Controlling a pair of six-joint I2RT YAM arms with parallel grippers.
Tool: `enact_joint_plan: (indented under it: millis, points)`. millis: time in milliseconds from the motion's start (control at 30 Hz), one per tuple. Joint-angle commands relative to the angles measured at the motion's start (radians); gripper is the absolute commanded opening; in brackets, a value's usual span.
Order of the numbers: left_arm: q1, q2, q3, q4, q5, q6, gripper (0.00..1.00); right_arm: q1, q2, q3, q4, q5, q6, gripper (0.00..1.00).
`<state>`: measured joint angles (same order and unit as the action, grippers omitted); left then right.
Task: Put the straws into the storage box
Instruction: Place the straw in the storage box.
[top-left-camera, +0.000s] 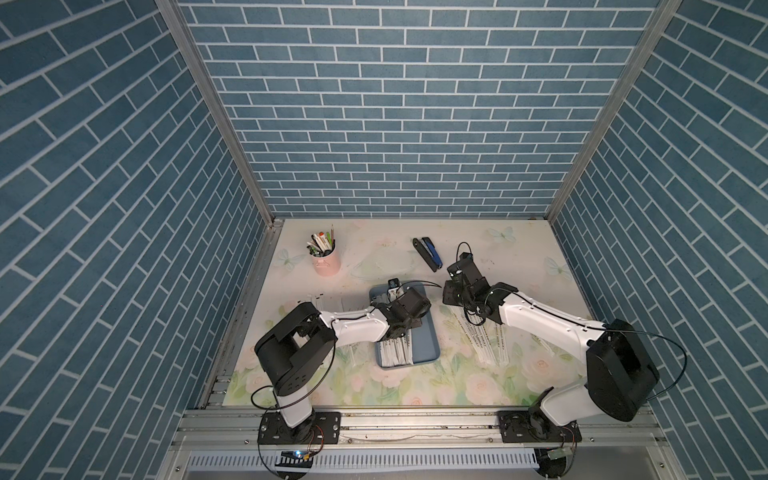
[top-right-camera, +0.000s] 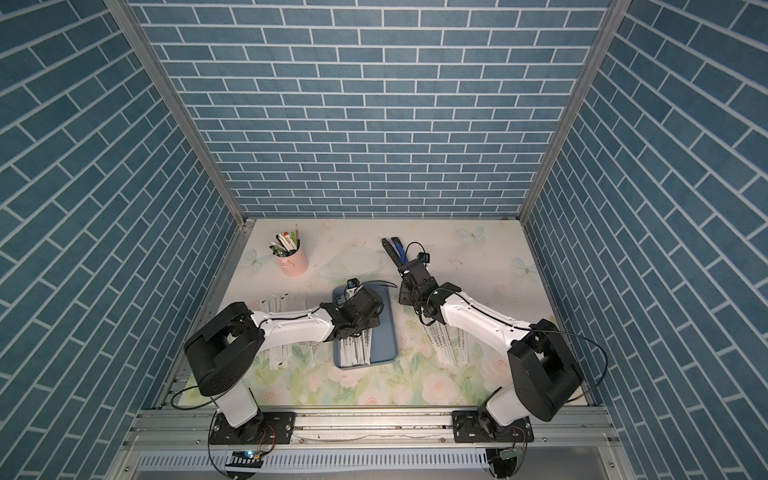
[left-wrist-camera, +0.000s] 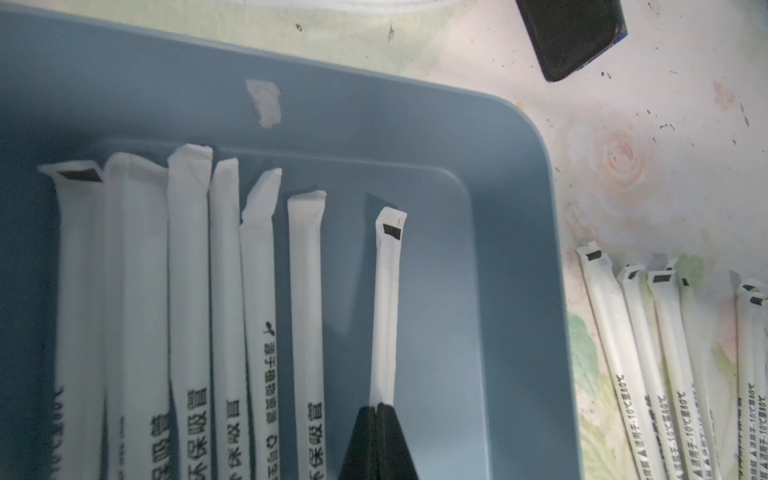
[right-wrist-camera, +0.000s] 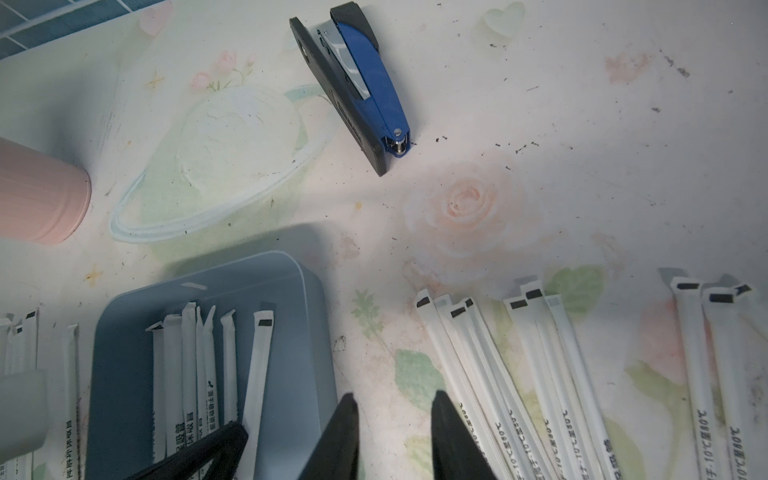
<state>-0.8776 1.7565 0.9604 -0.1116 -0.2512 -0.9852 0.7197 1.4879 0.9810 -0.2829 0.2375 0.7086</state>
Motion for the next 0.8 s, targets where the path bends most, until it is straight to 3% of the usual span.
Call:
enact_joint_plan:
  millis: [0,433,533,667,767]
  points:
    - [0.018,0.018,0.021,0.009,-0.028,0.028,0.00,-0.002,-0.012,-0.001,-0.029,-0.007,-0.021,0.31]
    - [0.028,0.005,0.001,0.061,-0.022,0.012,0.00,0.000,-0.009,-0.009,-0.022,-0.025,-0.020,0.31]
    - [0.028,-0.023,0.005,0.042,-0.036,0.071,0.00,0.000,-0.008,-0.013,-0.020,-0.032,-0.020,0.31]
    - [0.025,0.003,0.028,0.055,0.028,0.183,0.12,0.000,0.007,-0.008,-0.018,-0.055,-0.027,0.31]
    - [0.013,0.048,0.047,0.062,0.080,0.201,0.13,-0.002,0.014,-0.007,-0.014,-0.052,-0.029,0.31]
